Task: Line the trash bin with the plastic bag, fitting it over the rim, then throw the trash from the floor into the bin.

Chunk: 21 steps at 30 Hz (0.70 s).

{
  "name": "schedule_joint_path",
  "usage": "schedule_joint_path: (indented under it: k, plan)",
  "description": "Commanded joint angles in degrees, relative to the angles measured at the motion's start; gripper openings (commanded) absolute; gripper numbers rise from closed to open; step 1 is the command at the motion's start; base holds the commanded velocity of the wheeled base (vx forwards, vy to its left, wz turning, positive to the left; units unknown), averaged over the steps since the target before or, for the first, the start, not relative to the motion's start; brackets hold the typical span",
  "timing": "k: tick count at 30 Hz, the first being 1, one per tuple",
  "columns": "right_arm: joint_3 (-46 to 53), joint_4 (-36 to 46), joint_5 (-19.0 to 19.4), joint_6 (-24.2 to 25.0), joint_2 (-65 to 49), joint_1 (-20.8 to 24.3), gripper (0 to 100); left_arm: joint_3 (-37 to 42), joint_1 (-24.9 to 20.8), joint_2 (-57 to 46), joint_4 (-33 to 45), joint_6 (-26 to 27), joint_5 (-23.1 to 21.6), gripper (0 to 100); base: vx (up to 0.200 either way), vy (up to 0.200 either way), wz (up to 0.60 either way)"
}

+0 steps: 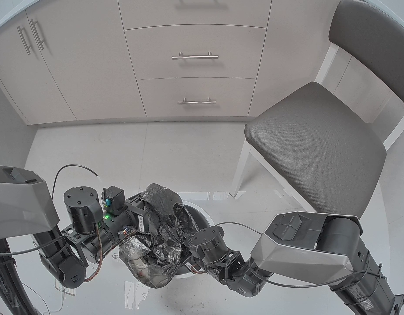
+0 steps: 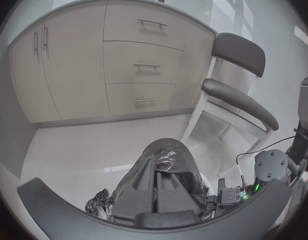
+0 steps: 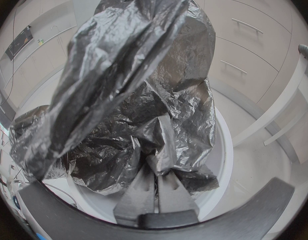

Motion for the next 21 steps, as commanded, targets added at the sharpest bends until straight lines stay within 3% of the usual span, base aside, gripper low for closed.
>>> schedule_joint_path:
  k: [1,8,9,21]
  plan:
    - [-0.31,-0.11,-0.03,-0.02,0.41,-0.05,0,0.05,-0.06,0.2,-0.02,0.01,0.04,0,0.0,0.0,0.0]
    - [-0.04,0.51,-0.21,-0.19,0.23,0.04,0,0.05,-0.06,-0.06,-0.02,0.01,0.04,0,0.0,0.0,0.0]
    - [-0.04,0.51,-0.12,-0.19,0.23,0.04,100,0.05,-0.06,-0.06,-0.02,0.01,0.04,0,0.0,0.0,0.0]
    - [4.61,-0.11,-0.38,1.92,-6.09,1.71,100,0.58,-0.06,-0.06,-0.02,-0.08,0.04,0,0.0,0.0,0.0]
